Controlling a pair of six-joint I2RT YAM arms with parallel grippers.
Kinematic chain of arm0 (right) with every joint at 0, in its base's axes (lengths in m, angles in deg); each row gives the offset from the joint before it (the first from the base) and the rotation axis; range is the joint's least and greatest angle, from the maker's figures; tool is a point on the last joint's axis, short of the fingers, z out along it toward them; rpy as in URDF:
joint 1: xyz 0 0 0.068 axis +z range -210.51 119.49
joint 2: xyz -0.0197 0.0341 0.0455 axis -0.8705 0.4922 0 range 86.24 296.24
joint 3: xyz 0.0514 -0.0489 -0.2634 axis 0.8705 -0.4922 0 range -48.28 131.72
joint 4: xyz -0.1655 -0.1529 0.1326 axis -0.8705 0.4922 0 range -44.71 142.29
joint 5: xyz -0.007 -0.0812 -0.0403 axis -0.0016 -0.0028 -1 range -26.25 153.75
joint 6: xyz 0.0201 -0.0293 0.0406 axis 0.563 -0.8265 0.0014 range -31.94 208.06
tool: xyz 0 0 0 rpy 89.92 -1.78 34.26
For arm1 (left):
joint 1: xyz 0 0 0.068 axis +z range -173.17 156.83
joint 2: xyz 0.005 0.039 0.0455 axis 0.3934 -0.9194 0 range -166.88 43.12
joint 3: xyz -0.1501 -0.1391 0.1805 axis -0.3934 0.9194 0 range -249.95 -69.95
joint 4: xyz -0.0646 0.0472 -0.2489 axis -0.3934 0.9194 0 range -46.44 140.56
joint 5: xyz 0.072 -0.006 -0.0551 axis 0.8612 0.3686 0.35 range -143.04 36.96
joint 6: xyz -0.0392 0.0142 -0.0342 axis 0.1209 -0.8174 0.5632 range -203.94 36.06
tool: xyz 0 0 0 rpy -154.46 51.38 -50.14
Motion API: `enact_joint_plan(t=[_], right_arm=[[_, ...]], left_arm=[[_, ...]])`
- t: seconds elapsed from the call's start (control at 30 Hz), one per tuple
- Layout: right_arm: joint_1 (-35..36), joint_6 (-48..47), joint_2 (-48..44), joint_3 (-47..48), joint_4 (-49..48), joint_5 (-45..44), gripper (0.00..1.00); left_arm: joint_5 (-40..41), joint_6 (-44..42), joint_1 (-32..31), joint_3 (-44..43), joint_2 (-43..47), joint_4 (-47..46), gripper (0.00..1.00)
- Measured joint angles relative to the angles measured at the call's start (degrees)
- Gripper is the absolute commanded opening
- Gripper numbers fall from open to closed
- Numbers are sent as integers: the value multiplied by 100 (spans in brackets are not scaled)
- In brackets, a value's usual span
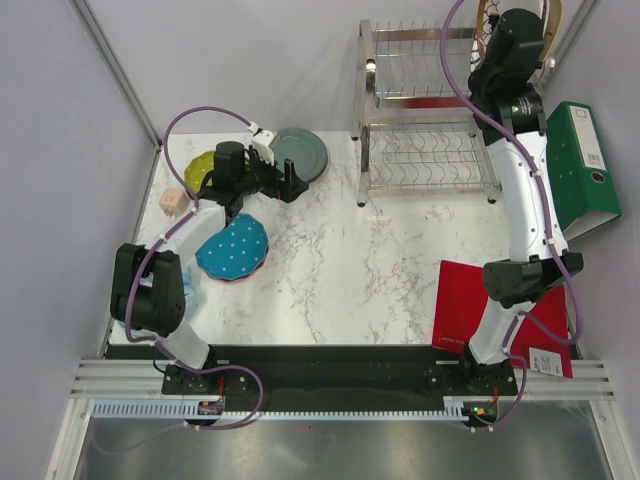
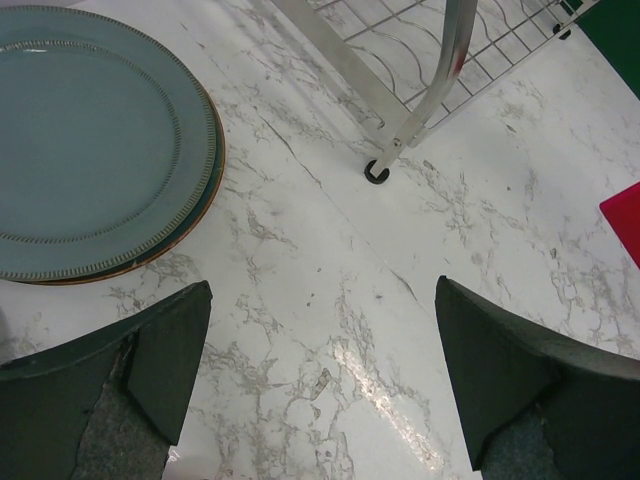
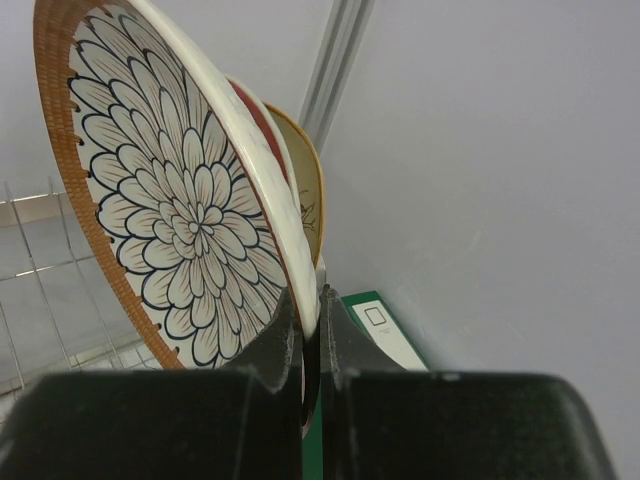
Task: Load the plates into the dish rack
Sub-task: Insert the plate into the dish rack.
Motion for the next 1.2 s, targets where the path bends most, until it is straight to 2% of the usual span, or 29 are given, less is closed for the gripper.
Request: enact_joint_plan(t=[0.37,0.7,1.17,1.2], right_arm=[[20,197,72,-72,284,-52,0],[391,-361,743,136,-160,-682,0],[404,-785,1266,343,-748,-925,0],[396,-782,1300,354,-778,-925,5]], left_arm=[[61,2,-2,2,-223,-9,100],[92,2,-2,26,-232,-24,100],[142,2,-2,26,-345,-37,100],[144,2,-2,26,-369,-39,100]])
